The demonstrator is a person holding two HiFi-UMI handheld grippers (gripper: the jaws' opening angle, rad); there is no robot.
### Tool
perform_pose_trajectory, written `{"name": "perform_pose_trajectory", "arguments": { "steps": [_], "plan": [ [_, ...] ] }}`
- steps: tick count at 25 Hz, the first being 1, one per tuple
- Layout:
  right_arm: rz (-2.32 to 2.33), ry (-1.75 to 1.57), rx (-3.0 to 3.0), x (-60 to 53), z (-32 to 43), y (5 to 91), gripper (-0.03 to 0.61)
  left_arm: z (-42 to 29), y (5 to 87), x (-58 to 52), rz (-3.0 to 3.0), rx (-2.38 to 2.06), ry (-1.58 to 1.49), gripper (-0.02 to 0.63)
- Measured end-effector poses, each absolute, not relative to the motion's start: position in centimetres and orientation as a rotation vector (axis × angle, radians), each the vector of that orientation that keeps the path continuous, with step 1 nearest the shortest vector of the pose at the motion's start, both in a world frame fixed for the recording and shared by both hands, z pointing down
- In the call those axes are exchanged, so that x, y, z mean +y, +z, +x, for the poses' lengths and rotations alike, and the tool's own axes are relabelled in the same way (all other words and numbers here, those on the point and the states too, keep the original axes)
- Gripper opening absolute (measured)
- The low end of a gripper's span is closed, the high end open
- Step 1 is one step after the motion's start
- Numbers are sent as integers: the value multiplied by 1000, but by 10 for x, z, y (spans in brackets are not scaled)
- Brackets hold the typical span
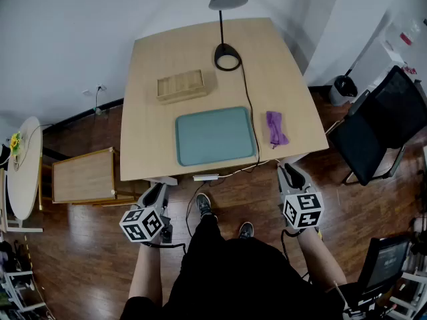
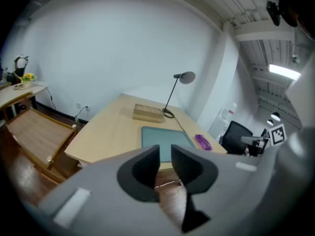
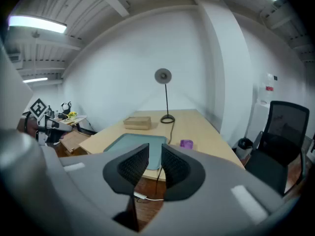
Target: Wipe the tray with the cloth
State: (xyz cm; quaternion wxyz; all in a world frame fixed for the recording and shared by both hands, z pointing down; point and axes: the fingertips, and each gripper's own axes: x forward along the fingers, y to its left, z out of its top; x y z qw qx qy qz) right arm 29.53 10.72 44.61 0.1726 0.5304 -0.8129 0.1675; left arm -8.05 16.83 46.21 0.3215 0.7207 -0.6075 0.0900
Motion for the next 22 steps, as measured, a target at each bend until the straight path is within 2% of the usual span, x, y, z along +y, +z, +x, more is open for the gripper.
{"name": "perform_pose_trajectory", "arguments": {
  "steps": [3,7,16,19,21,22],
  "plan": [
    [1570,534,-2179,61,310,479,121,-106,489,136,1887,-1552,280,98],
    [1644,597,-2006,4,323,516,132,-133,528,87,1888,-1444,368,99],
    [1632,821,-1696,-63,331,606,188,-130,592,32,1896,-1128,559,126],
    [1569,779,-1571,-70,335,629,229,-127,599,33,1877,-1088,582,127],
    [1547,689,-1490,-74,343,640,229,-127,603,34,1866,-1079,605,126],
    [1546,642,-1476,-78,347,642,206,-128,604,32,1858,-1089,619,126]
  ]
}}
